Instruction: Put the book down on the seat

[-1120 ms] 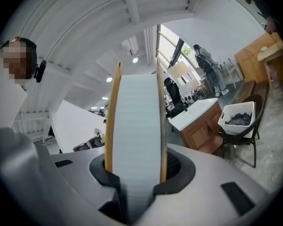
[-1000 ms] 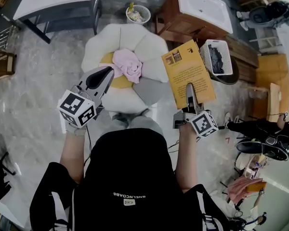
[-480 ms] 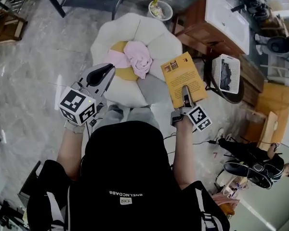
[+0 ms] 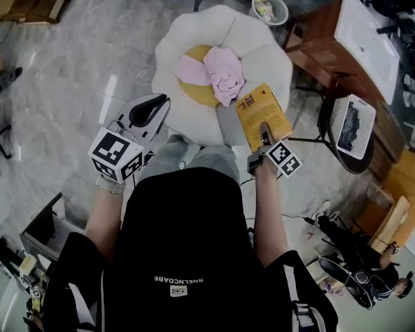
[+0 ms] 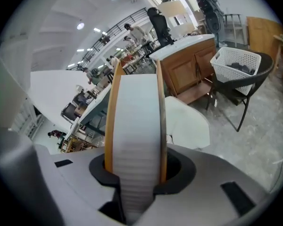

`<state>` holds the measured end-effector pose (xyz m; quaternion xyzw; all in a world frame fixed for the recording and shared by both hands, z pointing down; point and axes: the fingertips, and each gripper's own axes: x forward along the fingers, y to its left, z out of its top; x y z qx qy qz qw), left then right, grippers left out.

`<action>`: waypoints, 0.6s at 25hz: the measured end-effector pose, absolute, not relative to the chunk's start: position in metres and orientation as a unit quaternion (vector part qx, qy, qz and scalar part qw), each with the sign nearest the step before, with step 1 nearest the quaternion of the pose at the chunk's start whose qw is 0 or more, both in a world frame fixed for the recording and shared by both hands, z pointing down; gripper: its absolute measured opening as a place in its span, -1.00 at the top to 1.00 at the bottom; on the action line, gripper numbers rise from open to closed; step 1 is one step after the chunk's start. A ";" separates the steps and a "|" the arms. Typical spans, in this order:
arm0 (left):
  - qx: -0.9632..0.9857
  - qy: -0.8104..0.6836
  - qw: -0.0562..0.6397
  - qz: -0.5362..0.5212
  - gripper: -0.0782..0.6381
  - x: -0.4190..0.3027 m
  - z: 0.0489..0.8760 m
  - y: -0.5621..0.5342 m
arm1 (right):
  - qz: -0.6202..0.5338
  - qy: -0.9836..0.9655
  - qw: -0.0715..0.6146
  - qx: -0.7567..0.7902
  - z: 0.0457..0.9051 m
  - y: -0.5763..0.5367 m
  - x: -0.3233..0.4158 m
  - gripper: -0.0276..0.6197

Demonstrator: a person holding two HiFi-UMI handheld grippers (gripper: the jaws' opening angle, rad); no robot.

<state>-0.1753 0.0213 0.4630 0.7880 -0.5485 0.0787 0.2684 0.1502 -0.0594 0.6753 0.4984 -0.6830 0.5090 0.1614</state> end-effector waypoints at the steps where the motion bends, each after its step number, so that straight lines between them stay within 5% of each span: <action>1: 0.782 -0.553 0.275 0.083 0.71 -0.173 0.468 0.020 | 0.515 -0.678 0.170 0.495 0.688 -0.062 0.153 0.42; 15: 0.720 -0.592 0.334 0.140 0.59 -0.157 0.530 0.017 | 0.580 -0.609 0.265 0.472 0.850 -0.075 0.161 0.42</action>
